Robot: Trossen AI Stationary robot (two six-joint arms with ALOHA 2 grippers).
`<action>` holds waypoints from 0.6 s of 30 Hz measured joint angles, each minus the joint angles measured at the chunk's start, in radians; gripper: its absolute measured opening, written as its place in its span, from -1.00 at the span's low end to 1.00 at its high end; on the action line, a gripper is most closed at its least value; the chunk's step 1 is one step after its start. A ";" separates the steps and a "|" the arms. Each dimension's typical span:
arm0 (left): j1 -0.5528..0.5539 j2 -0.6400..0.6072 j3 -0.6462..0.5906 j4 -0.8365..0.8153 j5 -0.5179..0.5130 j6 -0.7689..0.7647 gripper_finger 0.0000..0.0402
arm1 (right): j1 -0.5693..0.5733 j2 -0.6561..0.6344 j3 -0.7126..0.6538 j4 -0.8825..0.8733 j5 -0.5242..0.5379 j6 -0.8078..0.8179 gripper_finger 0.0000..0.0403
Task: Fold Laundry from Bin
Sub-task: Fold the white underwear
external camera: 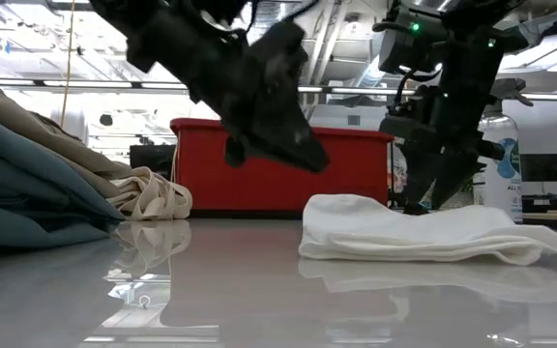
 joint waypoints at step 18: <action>-0.014 0.098 0.012 0.013 -0.140 0.258 -0.68 | 0.016 -0.003 0.000 -0.018 -0.005 0.002 0.21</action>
